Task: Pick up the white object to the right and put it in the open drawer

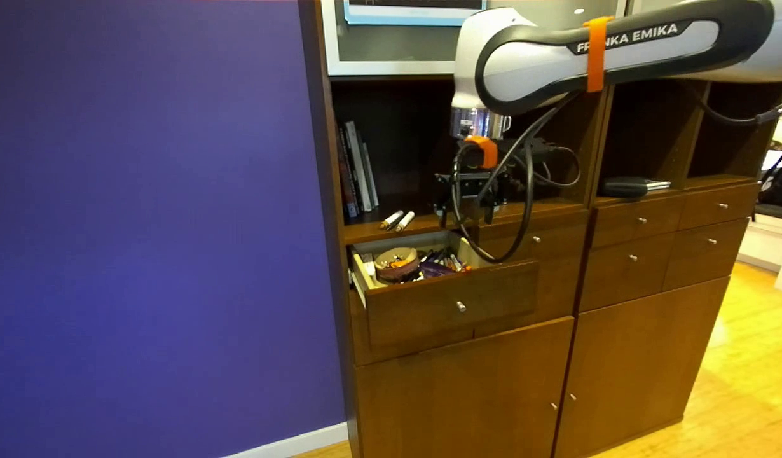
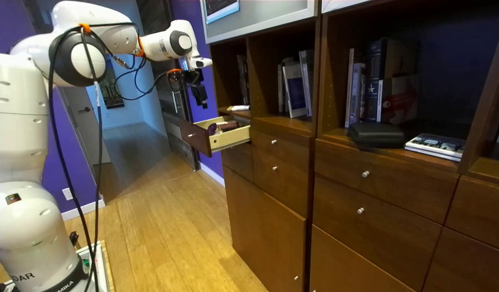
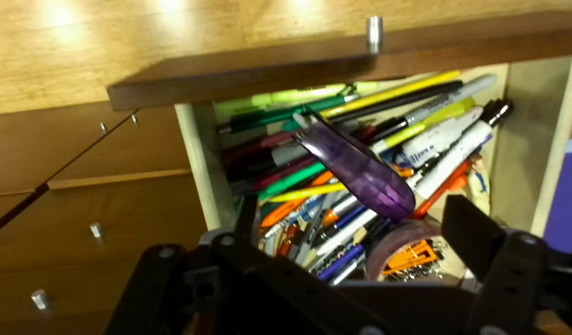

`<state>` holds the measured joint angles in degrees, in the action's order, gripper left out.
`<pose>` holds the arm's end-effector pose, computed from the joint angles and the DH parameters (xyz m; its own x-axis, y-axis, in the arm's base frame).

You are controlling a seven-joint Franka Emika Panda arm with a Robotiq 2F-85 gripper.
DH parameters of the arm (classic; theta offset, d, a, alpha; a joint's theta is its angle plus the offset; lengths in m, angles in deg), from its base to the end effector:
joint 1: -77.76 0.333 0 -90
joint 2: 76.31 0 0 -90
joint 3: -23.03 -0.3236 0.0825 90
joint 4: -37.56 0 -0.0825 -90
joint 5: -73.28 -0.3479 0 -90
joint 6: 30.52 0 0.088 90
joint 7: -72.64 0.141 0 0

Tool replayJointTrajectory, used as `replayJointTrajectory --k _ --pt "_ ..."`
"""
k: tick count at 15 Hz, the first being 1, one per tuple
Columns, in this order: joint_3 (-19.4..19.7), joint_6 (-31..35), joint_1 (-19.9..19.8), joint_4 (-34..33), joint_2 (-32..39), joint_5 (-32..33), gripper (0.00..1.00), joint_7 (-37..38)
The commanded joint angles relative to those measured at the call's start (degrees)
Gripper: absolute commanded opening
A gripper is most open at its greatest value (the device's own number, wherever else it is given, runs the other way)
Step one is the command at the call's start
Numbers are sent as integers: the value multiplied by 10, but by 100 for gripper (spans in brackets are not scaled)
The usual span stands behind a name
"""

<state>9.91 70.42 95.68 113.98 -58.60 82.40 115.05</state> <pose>0.5627 0.2909 0.5483 0.9696 -0.1909 0.1531 -0.1904 -0.9815 -0.0185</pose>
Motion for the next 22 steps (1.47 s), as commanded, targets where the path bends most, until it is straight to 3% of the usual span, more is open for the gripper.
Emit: replayJointTrajectory --k 1,2,4,9,11,16,22 --pt "29 21 62 -118 89 105 100 5" --pt "11 22 31 -46 39 60 100 6" --pt "20 25 51 -80 69 88 100 6" --pt "30 25 60 -113 93 103 100 24" --pt "34 68 62 -141 123 118 100 16" --pt "75 123 87 -201 185 207 100 85" --pt "102 142 113 -280 253 252 100 129"
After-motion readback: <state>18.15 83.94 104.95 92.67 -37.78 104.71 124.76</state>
